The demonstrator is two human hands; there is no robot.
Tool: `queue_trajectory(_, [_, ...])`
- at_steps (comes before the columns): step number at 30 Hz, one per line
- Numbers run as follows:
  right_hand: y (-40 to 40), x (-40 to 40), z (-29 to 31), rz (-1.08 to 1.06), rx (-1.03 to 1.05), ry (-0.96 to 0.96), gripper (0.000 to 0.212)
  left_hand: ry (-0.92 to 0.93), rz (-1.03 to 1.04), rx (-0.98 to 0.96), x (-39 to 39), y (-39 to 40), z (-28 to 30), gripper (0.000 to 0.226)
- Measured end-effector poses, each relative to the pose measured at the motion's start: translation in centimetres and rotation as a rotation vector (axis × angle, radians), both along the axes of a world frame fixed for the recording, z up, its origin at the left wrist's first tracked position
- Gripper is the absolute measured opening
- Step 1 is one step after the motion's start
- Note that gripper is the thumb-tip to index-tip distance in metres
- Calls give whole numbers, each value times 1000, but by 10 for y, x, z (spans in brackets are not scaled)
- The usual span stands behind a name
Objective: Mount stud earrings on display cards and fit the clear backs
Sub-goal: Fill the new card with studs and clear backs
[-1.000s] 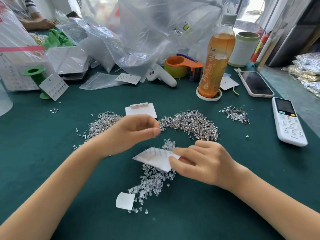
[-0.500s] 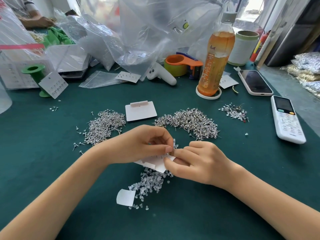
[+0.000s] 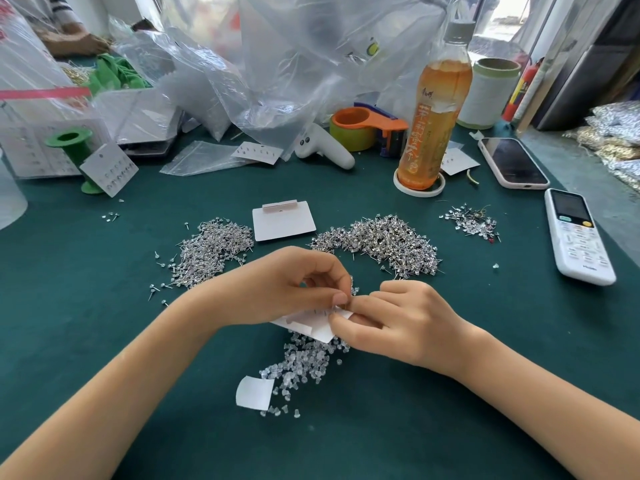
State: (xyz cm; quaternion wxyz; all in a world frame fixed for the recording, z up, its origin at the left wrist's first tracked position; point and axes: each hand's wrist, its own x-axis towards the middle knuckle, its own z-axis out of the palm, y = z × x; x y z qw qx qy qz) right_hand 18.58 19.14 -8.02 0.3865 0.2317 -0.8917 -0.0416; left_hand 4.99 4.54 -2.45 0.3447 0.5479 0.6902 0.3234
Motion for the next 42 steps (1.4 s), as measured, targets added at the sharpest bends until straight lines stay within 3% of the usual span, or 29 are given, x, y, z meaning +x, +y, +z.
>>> queue_trajectory(9, [-2,0,-1,3,9,-3,36,97,-48,-51,2,0,10,13])
queue_trajectory(18, [-2,-1,3,-8,-20,-31,20,269,-86,-110,4,7,19,17])
queue_trajectory(42, [-5,-1,1,-55,-40,-16,19,287,-97,-115,3,9,18,16])
